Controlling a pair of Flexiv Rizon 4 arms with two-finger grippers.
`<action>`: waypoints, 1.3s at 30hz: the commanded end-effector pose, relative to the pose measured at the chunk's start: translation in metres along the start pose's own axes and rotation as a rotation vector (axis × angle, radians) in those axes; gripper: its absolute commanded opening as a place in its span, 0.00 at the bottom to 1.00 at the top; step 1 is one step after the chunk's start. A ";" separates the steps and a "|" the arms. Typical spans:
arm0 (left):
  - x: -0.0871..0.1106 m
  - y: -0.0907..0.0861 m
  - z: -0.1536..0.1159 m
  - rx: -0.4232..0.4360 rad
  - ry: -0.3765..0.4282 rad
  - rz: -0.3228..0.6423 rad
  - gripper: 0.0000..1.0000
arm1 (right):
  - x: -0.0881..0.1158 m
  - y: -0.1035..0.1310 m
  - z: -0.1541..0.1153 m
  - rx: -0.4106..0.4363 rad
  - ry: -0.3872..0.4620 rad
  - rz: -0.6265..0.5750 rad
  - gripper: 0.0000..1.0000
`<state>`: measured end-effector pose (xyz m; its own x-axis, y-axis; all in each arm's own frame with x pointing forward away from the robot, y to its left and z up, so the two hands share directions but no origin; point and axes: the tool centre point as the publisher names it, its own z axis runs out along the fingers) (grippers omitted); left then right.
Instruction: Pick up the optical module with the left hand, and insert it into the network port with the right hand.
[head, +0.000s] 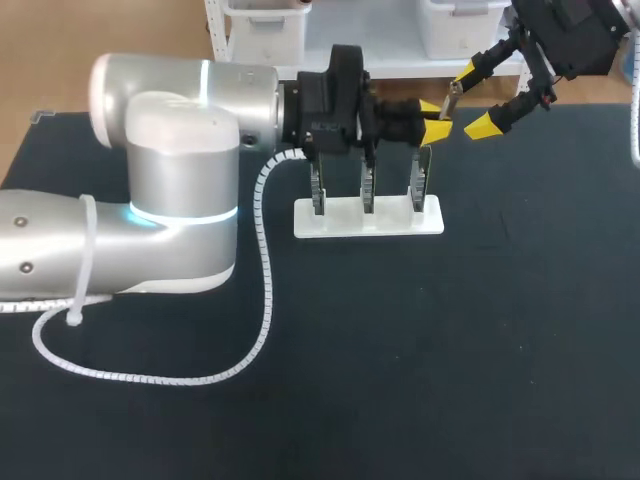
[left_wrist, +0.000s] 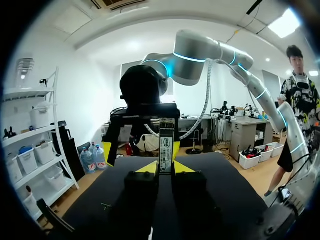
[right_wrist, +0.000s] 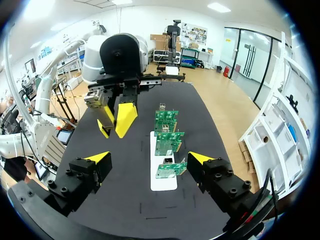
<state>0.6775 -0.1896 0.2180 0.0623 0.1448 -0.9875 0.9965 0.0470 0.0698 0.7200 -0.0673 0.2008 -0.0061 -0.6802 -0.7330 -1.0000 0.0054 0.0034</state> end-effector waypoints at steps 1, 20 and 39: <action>-0.001 0.004 0.005 0.003 -0.004 0.007 0.00 | 0.000 0.001 0.000 0.003 0.001 0.001 1.00; 0.007 0.013 0.010 0.012 -0.016 0.005 0.00 | 0.000 0.001 0.000 0.003 0.001 0.001 1.00; 0.022 0.020 0.007 0.007 -0.034 -0.058 0.00 | 0.000 0.001 0.000 0.003 0.001 0.001 1.00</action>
<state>0.6956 -0.1882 0.2008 0.0073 0.1157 -0.9933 0.9987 0.0495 0.0131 0.7201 -0.0674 0.2008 -0.0061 -0.6802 -0.7330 -1.0000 0.0054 0.0034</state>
